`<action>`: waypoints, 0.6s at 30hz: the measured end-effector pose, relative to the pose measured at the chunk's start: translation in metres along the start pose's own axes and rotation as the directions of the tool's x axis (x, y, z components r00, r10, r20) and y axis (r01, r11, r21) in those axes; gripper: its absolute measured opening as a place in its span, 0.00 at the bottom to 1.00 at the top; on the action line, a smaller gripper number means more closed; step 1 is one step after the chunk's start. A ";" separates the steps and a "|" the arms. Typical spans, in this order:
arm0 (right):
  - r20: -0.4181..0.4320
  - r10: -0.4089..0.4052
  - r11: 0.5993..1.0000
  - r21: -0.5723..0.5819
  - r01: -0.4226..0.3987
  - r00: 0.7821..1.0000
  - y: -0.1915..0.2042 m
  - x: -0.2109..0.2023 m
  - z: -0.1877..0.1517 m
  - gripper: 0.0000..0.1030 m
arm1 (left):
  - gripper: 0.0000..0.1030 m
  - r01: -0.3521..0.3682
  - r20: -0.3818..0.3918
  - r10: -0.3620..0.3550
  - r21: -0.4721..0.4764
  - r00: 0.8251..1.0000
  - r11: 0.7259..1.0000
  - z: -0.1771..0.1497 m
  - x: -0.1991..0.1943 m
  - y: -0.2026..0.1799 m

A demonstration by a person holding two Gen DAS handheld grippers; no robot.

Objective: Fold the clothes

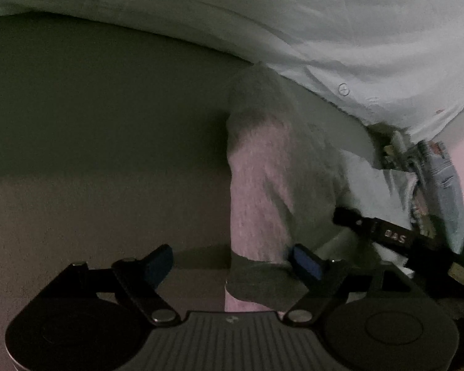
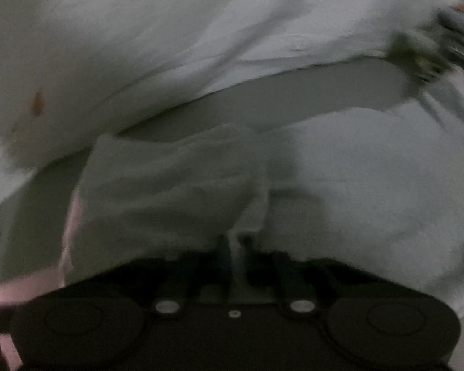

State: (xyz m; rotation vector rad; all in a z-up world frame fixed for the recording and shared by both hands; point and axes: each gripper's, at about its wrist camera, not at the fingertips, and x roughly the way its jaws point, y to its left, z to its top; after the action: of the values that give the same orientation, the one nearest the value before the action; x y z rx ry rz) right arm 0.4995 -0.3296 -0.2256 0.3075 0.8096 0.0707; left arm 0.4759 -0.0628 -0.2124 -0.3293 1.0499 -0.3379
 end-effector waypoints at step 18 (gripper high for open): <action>0.015 -0.081 0.994 -0.075 0.082 0.997 -0.099 -0.023 0.022 0.13 | 0.85 -0.205 0.139 0.179 0.208 0.974 0.956 0.028 0.013 -0.112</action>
State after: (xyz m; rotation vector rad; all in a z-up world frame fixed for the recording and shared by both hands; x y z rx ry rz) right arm 0.4942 -0.4335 -0.2248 0.2036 0.8050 0.0230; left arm 0.4943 -0.1667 -0.1625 -0.0445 0.9085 -0.2539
